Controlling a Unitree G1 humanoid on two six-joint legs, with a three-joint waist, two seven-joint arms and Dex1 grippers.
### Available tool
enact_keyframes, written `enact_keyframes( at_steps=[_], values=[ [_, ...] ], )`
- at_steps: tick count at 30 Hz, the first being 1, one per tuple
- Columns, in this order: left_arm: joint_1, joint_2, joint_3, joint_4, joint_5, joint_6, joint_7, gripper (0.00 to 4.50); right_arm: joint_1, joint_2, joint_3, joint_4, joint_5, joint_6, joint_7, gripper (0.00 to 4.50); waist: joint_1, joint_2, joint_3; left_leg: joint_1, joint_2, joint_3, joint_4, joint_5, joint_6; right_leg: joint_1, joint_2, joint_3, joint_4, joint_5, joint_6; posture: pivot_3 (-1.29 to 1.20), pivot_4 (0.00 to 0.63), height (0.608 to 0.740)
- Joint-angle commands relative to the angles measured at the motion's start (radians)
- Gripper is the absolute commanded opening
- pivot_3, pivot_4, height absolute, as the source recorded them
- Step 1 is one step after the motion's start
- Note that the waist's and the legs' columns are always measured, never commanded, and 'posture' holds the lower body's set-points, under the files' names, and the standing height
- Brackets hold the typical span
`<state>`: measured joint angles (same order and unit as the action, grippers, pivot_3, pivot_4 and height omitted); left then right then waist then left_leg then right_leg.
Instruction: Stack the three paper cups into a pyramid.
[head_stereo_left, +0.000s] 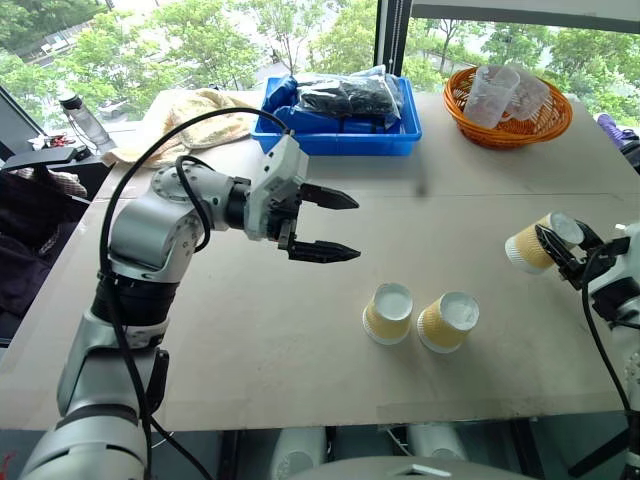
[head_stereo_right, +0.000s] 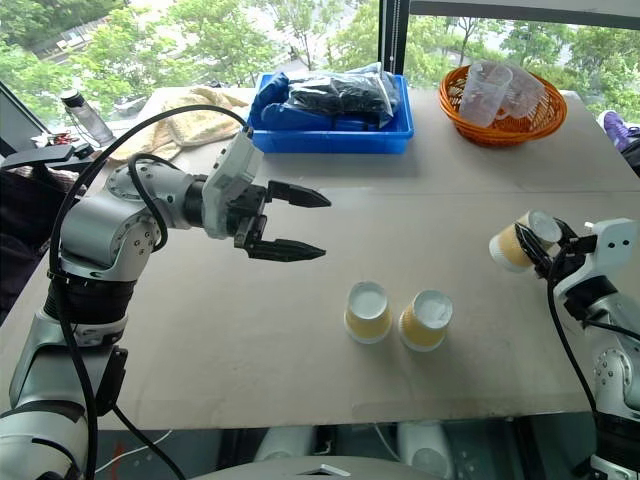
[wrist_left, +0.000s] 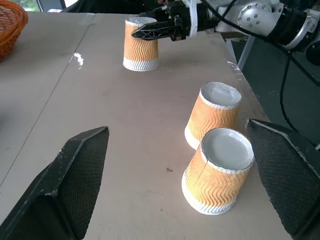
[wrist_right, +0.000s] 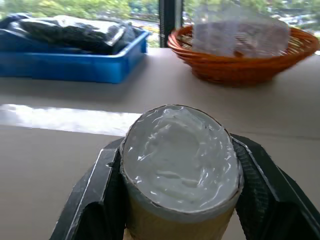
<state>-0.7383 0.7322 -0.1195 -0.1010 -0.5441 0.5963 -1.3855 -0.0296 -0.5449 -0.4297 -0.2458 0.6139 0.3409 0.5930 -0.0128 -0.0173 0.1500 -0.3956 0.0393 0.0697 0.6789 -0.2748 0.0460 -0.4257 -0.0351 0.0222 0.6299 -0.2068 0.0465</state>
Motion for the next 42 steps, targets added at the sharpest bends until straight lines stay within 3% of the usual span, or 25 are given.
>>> enact_keyframes(
  at_steps=[1,3,5,14,41,42],
  values=[
    [0.039,0.064,0.084,-0.038,-0.054,-0.067,-0.102,4.50,0.007,-0.131,0.042,-0.218,0.155,0.101,0.175,2.07,-0.001,0.000,0.000,0.000,0.000,0.000,0.000,0.000,0.000,0.000,0.000,0.001,0.000,0.000,0.000,0.00,0.150,0.733],
    [0.067,0.099,0.105,-0.033,-0.066,-0.096,-0.156,4.50,-0.026,-0.181,0.057,-0.306,0.317,0.196,0.203,2.07,-0.001,0.000,0.000,0.000,0.001,0.000,0.000,0.000,0.000,-0.001,0.000,0.001,0.000,0.000,0.000,0.00,0.150,0.733],
    [0.091,0.122,0.117,-0.038,-0.080,-0.102,-0.188,4.50,-0.045,-0.212,0.074,-0.362,0.385,0.219,0.240,2.07,0.001,0.000,0.000,0.000,0.001,-0.001,0.000,0.000,0.000,-0.001,0.000,0.000,0.001,0.000,0.000,0.00,0.150,0.733],
    [0.157,0.146,0.117,-0.113,-0.103,-0.106,-0.221,4.50,-0.051,-0.247,0.238,-0.438,0.264,0.161,0.344,2.07,0.028,-0.002,0.000,-0.002,0.000,0.001,0.001,0.000,0.000,0.000,-0.001,-0.001,-0.002,-0.001,-0.001,0.00,0.150,0.733],
    [0.132,0.139,0.094,-0.108,-0.095,-0.086,-0.205,4.50,0.010,-0.262,0.213,-0.358,0.148,0.087,0.423,2.07,0.026,-0.002,0.000,-0.002,0.000,0.001,0.003,0.000,0.000,0.001,0.000,-0.003,-0.001,0.000,-0.001,0.00,0.150,0.733],
    [0.131,0.140,0.093,-0.107,-0.092,-0.085,-0.202,4.50,0.011,-0.264,0.213,-0.359,0.149,0.088,0.426,2.54,0.026,-0.002,0.000,-0.002,0.000,0.001,0.003,0.000,0.000,0.001,0.000,-0.003,-0.001,0.000,-0.001,0.00,0.150,0.733]
  ],
)
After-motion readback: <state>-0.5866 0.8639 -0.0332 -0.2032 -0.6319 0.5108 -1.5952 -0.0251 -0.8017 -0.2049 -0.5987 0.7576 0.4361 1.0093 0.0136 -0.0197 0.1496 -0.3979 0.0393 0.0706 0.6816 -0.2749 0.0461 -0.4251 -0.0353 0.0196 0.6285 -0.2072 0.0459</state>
